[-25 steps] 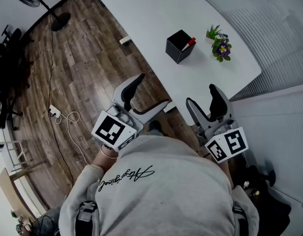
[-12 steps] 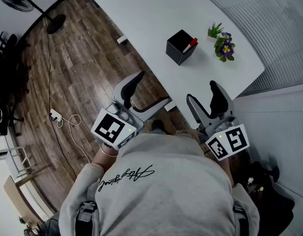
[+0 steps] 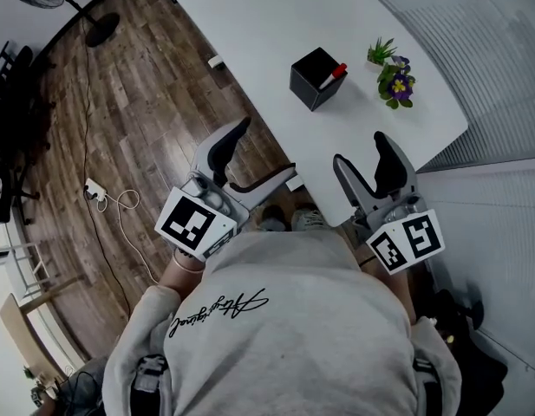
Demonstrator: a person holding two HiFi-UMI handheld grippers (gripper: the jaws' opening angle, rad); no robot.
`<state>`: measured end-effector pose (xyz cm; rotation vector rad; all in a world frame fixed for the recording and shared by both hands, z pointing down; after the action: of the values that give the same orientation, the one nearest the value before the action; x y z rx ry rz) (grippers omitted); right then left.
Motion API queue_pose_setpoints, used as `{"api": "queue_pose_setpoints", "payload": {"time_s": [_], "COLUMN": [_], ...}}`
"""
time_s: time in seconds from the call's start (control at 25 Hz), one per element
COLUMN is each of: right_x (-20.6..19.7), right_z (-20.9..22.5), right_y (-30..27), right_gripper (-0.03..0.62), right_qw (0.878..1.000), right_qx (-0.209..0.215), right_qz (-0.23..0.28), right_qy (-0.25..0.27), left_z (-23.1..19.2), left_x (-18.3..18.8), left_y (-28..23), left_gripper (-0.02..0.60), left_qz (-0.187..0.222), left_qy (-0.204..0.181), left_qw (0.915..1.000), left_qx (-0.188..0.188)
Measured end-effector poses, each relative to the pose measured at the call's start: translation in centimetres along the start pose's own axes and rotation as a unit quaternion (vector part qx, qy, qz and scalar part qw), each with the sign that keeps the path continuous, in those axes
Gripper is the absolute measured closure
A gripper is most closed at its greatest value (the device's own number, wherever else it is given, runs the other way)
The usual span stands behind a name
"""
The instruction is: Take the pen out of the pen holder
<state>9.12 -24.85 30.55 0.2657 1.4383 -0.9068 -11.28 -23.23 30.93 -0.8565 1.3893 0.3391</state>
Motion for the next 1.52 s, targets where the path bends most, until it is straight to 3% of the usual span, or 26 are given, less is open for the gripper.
{"api": "queue_pose_setpoints", "payload": {"time_s": [0.32, 0.8, 1.52], "right_x": [2.2, 2.5, 0.9], "right_z": [3.5, 8.7, 12.8], "right_y": [-2.1, -8.4, -16.7], "right_gripper": [0.269, 0.283, 0.301], "right_qw": [0.999, 0.996, 0.991], "right_qx": [0.024, 0.055, 0.060], "right_qz": [-0.015, -0.044, -0.101], "right_qy": [0.033, 0.056, 0.057], "left_z": [0.3, 0.3, -0.8], "left_x": [0.3, -0.1, -0.6], "left_y": [-0.4, -1.7, -2.4], "left_gripper": [0.207, 0.207, 0.207], "left_qz": [0.003, -0.018, -0.033], "left_qy": [0.038, 0.062, 0.083], "left_qw": [0.9982, 0.9929, 0.9863], "left_qx": [0.047, 0.100, 0.139]}}
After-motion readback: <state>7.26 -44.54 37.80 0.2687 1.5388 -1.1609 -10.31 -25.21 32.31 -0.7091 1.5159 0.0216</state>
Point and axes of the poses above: the fingertips, and each gripper's own axes: y backward along the fingers, z to its right, x out of its top, the point moved 6 cm from there along y, backward along the fingers, and after that the axes turned 15 degrees about -z, right-handed, at the moved point
